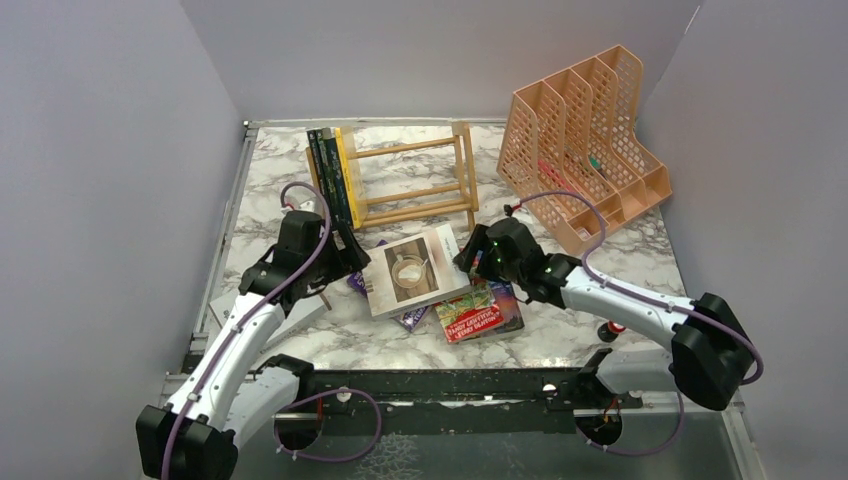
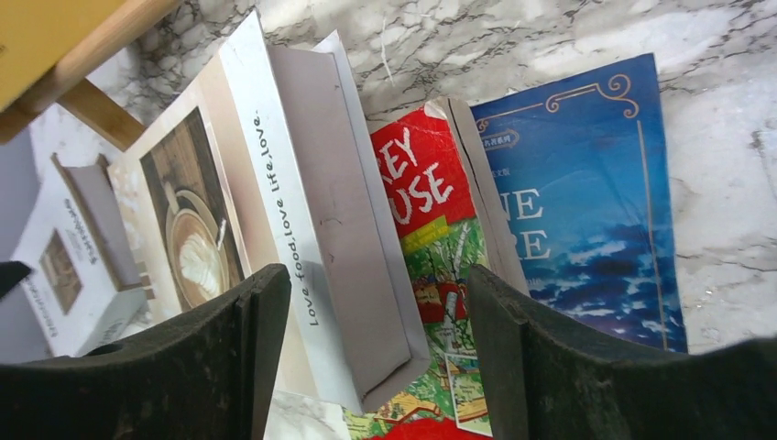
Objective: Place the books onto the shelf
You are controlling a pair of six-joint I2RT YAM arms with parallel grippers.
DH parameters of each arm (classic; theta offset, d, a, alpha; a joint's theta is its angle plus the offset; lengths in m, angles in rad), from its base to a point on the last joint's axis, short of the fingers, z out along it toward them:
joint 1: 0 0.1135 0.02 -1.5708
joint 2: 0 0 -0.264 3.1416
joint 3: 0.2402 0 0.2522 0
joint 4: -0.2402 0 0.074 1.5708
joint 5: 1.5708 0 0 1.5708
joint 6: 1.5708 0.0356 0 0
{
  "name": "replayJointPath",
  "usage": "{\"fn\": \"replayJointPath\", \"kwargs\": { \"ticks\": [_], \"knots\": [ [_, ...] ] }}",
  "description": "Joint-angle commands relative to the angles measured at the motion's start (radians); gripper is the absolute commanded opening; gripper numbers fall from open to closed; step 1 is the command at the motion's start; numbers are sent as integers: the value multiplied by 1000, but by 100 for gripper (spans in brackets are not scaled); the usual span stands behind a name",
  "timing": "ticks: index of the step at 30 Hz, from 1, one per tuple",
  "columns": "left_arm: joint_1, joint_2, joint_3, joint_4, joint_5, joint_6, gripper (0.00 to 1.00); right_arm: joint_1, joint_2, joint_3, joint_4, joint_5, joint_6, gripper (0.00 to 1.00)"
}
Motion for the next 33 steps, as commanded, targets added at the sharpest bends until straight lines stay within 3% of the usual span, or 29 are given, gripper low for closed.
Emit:
{"fn": "replayJointPath", "kwargs": {
  "ticks": [1, 5, 9, 18, 28, 33],
  "knots": [
    [5, -23, -87, 132, 96, -74, 81, -48, 27, -12, 107, -149, -4, 69],
    [4, -4, -120, 169, 96, -89, 75, -73, 55, -30, 166, -215, -4, 63],
    [3, 2, -168, 220, 123, -86, 73, -88, 88, -54, 209, -298, 3, 69],
    [-1, 29, -282, 330, 183, -122, 67, -135, 156, -95, 259, -391, 32, 70],
    [-8, 58, -344, 376, 193, -131, 49, -161, 216, -122, 346, -509, 36, 79],
    [-9, 61, -364, 387, 189, -130, 47, -163, 244, -111, 390, -625, 45, 81]
  ]
}}
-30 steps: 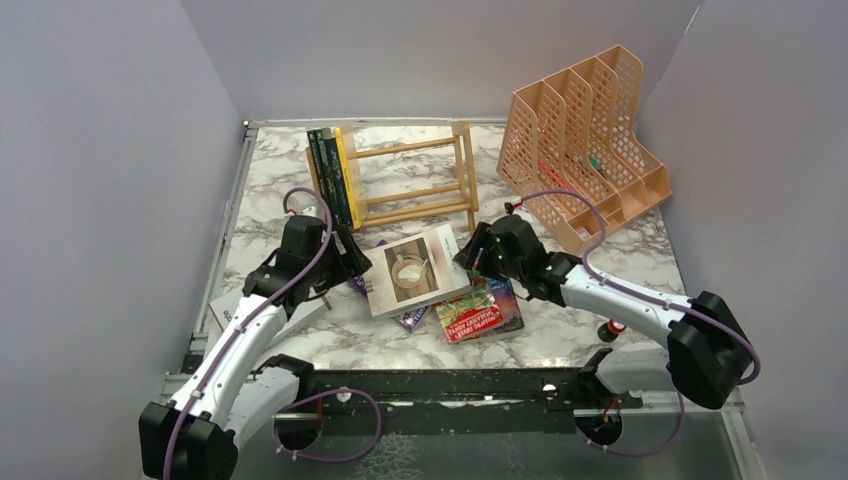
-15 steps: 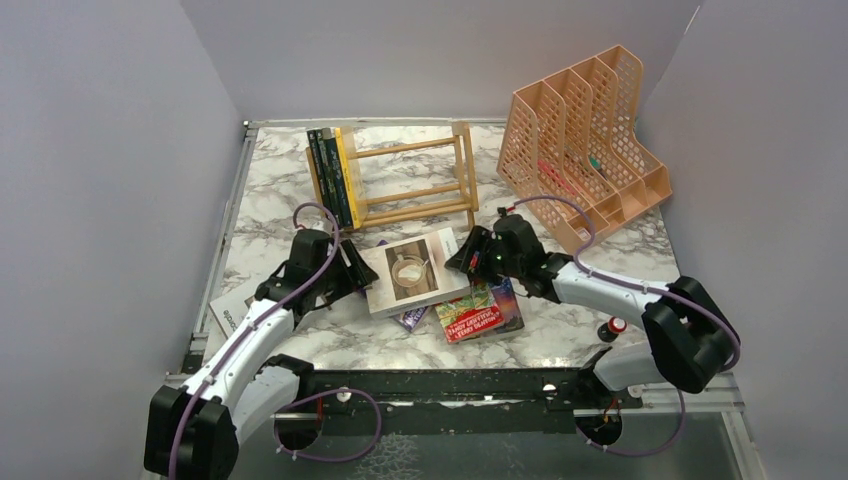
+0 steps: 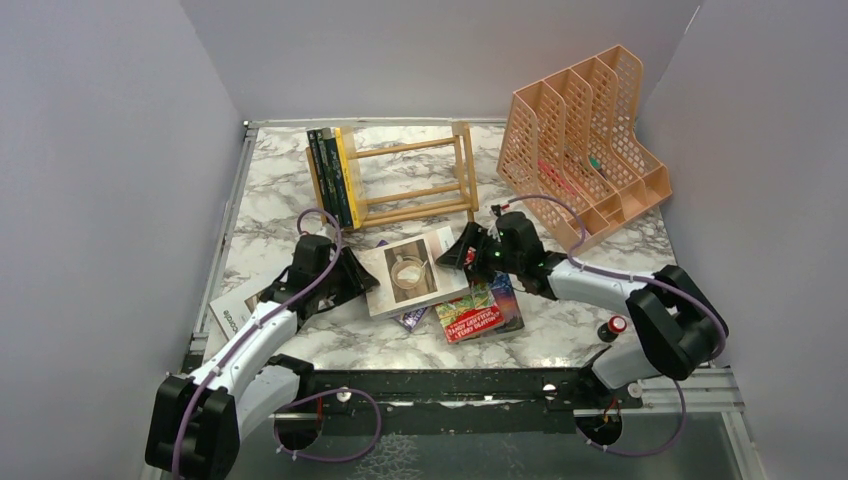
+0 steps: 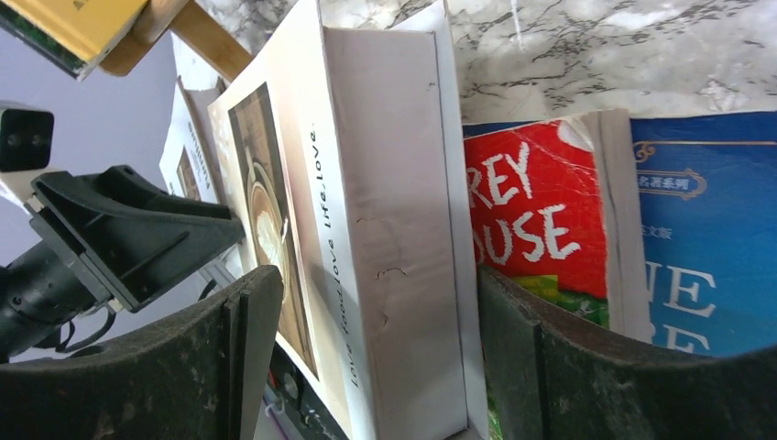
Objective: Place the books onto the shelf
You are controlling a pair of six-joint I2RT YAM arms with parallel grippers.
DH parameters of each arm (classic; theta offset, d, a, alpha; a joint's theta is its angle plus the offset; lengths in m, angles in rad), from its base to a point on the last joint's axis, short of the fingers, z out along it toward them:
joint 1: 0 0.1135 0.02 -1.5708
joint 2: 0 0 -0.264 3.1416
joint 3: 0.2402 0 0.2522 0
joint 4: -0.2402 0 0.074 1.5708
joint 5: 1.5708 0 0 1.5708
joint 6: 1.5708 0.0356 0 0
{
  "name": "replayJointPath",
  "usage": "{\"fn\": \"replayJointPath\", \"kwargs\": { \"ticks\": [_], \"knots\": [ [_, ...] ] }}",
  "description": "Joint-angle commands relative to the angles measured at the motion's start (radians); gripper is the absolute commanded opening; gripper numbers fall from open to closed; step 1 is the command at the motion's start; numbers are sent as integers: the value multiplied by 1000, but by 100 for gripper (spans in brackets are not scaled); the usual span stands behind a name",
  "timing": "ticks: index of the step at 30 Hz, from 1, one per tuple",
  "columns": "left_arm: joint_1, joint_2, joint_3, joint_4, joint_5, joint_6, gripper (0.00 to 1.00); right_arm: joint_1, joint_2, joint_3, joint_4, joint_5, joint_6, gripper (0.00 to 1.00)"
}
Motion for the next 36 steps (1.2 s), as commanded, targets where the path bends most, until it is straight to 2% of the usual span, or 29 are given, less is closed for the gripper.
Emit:
{"fn": "replayJointPath", "kwargs": {
  "ticks": [1, 5, 10, 13, 15, 19, 29, 36],
  "knots": [
    [-7, 9, -29, 20, 10, -1, 47, -2, 63, -14, 2, -153, 6, 81],
    [-6, 6, -27, 19, 8, -1, 47, -4, 91, 0, 43, -243, 30, 77],
    [-6, -23, -32, 18, 0, -14, 47, -6, 52, -51, 168, -224, 115, 66],
    [-7, -52, -34, 20, -1, -24, 46, -8, 29, -94, 282, -231, 174, 55],
    [-7, -68, -21, 16, 1, -17, 47, -9, 26, -109, 333, -245, 202, 43],
    [-7, -85, 73, -67, -31, 37, 53, -23, 27, -116, 341, -256, 229, 29],
    [-5, -158, 249, -216, -127, 107, 73, -68, -61, -163, 398, -317, 254, 26],
    [-5, -235, 364, -254, -180, 128, 84, -72, -209, -206, 430, -339, 269, 26]
  ]
}}
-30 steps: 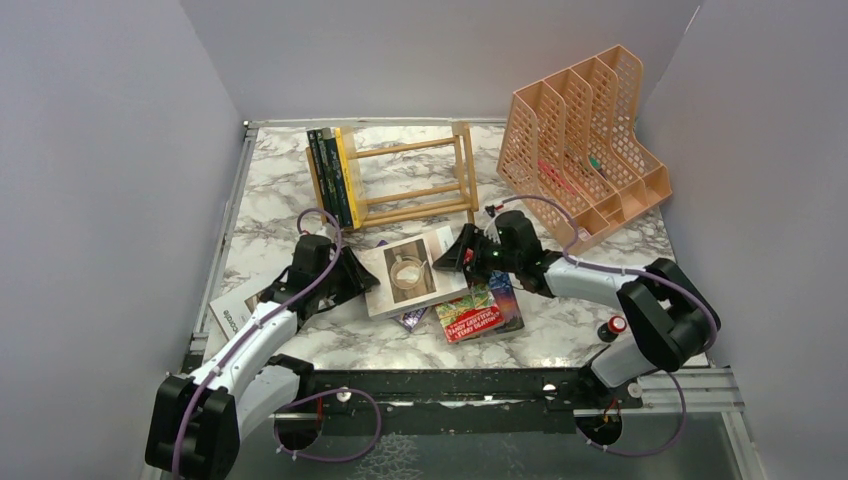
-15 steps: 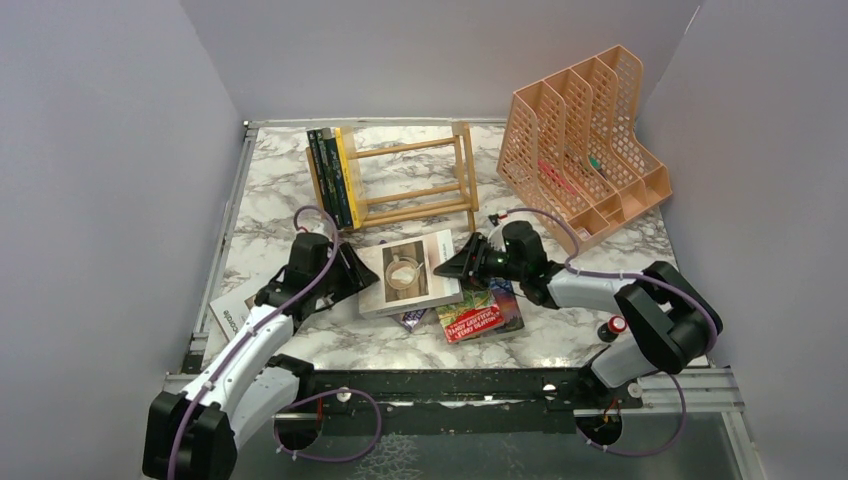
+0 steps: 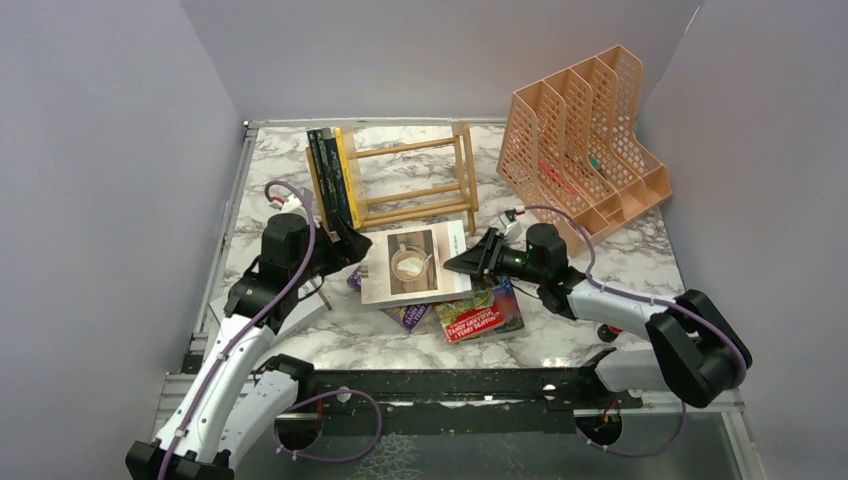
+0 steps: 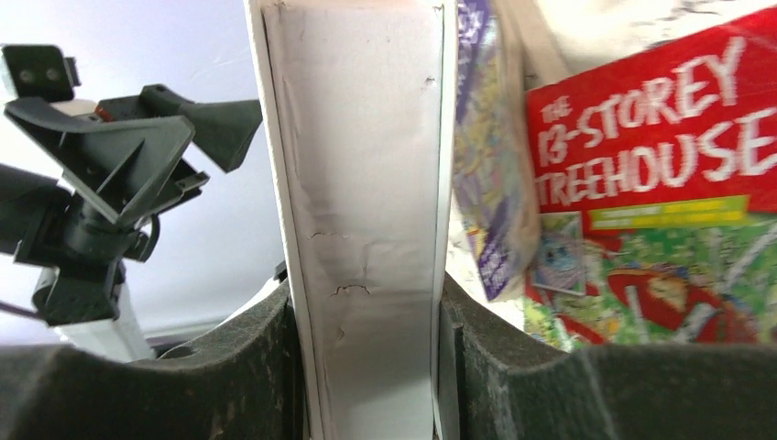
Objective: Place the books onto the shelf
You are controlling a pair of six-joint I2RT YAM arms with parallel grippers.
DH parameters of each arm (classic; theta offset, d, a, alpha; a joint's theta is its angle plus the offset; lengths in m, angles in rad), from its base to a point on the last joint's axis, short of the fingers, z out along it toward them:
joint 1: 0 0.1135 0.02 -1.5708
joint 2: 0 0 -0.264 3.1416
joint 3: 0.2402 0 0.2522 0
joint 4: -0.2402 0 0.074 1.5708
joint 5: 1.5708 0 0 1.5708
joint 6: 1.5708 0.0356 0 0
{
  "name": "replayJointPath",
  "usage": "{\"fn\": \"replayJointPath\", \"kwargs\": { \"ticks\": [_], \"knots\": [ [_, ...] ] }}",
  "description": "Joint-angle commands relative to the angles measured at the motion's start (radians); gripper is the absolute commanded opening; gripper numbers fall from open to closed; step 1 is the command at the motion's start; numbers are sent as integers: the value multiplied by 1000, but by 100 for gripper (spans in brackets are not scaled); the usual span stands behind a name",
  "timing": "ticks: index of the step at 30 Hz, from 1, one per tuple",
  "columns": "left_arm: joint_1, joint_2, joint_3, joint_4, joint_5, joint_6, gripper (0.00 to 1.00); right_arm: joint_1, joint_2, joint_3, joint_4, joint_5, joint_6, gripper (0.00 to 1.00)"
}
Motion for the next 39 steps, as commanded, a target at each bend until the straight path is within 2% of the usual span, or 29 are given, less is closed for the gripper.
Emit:
{"fn": "replayJointPath", "kwargs": {
  "ticks": [1, 5, 10, 20, 23, 30, 36, 39],
  "knots": [
    [-1, -56, 92, -38, -59, 34, 86, -5, -112, -26, 101, -57, 36, 26],
    [0, -87, 173, -55, -66, 70, 92, -9, -167, -23, 167, -63, 88, 25],
    [-1, -112, 345, -166, -298, 135, 99, -8, -201, 45, 173, 12, 78, 25],
    [0, -150, 421, -149, -350, 77, 99, -8, -102, 344, 108, 179, 9, 24],
    [0, -133, 410, -59, -281, 15, 99, -9, -49, 410, 119, 207, 49, 24],
    [0, -46, 315, 312, -32, -100, 99, -9, 73, 526, 175, 220, 182, 22],
    [0, 24, 220, 526, -45, -205, 99, -9, 147, 560, 227, 199, 272, 20],
    [-1, 63, 194, 563, -70, -266, 99, -8, 176, 582, 271, 172, 316, 19]
  ]
}}
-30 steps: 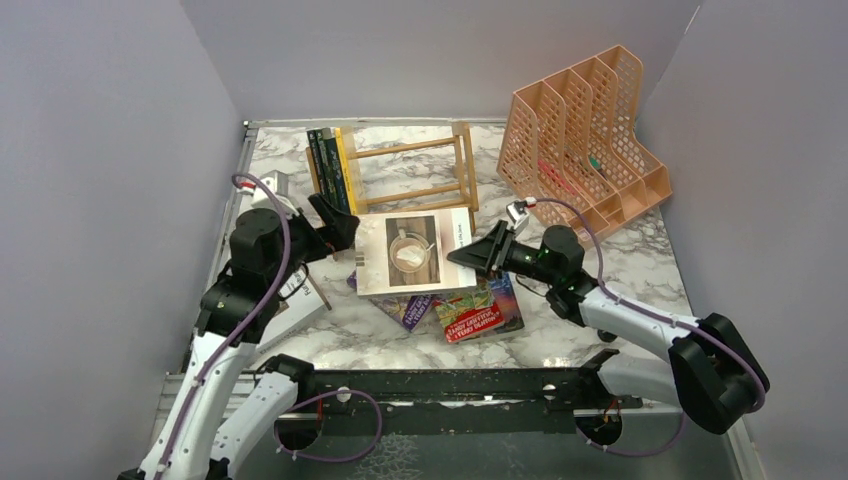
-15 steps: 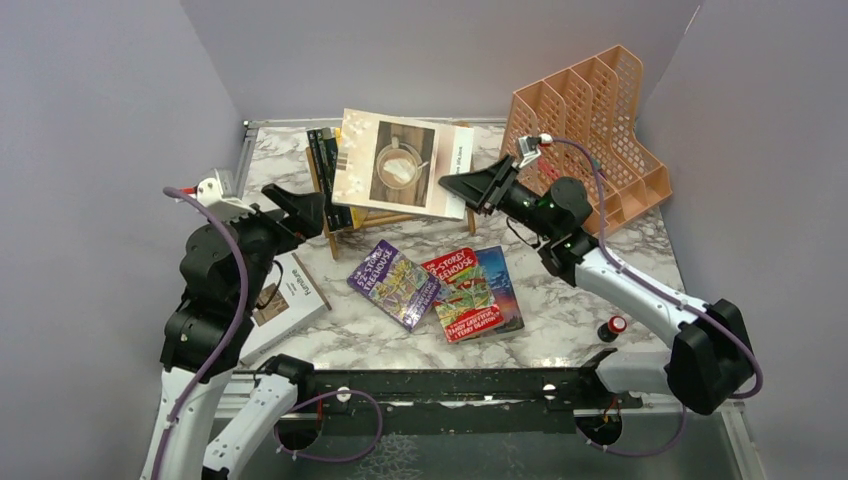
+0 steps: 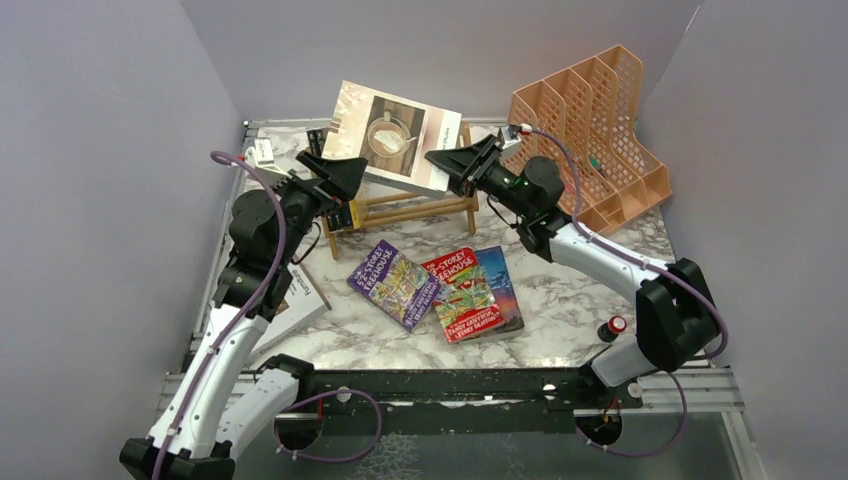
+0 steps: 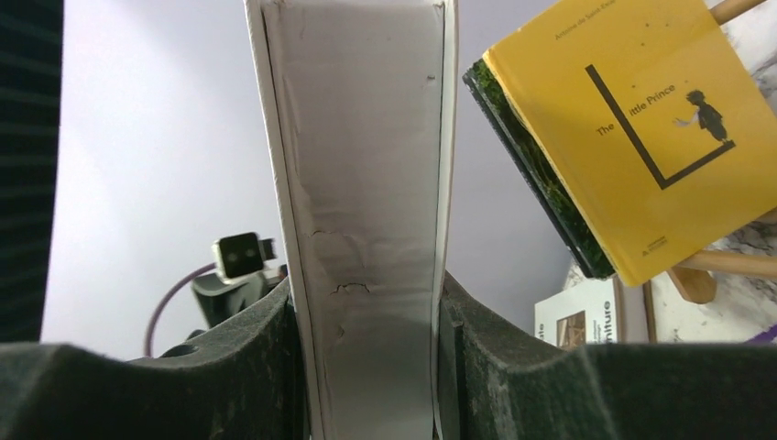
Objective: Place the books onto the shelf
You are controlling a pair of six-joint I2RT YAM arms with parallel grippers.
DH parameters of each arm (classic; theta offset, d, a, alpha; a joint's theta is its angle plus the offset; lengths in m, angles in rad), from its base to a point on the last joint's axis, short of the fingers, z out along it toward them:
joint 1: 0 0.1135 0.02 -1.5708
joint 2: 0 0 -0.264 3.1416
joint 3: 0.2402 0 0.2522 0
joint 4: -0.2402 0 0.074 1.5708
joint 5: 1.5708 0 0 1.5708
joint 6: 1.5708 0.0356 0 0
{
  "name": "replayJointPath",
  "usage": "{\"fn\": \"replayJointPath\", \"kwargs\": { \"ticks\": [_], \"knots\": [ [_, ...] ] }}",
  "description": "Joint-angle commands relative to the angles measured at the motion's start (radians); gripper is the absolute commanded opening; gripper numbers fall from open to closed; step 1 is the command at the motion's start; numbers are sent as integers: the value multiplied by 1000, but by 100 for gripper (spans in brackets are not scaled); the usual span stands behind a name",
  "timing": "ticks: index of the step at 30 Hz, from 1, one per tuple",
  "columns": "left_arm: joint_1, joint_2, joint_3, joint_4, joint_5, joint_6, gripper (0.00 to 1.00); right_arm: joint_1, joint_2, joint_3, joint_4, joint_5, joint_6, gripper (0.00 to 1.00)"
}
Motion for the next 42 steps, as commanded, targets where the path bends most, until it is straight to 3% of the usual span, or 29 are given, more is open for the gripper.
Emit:
{"fn": "replayJointPath", "kwargs": {
  "ticks": [1, 6, 11, 16, 22, 32, 34, 42],
  "knots": [
    [1, 45, -32, 170, -6, -117, 99, -6, 34, 68, 139, -26, 98, 19],
    [1, 81, 7, 105, -89, -130, 98, -6, 80, 117, 169, -93, 150, 20],
    [1, 75, -64, 283, -44, -225, 96, -5, 122, 147, 181, -136, 193, 20],
    [-6, 90, -108, 393, -103, -340, 78, 30, 87, 126, 56, -43, 203, 20],
    [-20, 101, -131, 447, -203, -381, 64, 60, 21, 105, -57, 95, 161, 21],
    [-95, 116, -132, 487, -292, -339, 73, 118, 19, 165, -185, 230, 159, 22],
    [-100, 115, -137, 492, -298, -332, 67, 122, 22, 166, -191, 246, 155, 23],
    [-103, 120, -134, 498, -349, -233, 29, 126, 25, 136, -178, 219, 170, 28]
  ]
}}
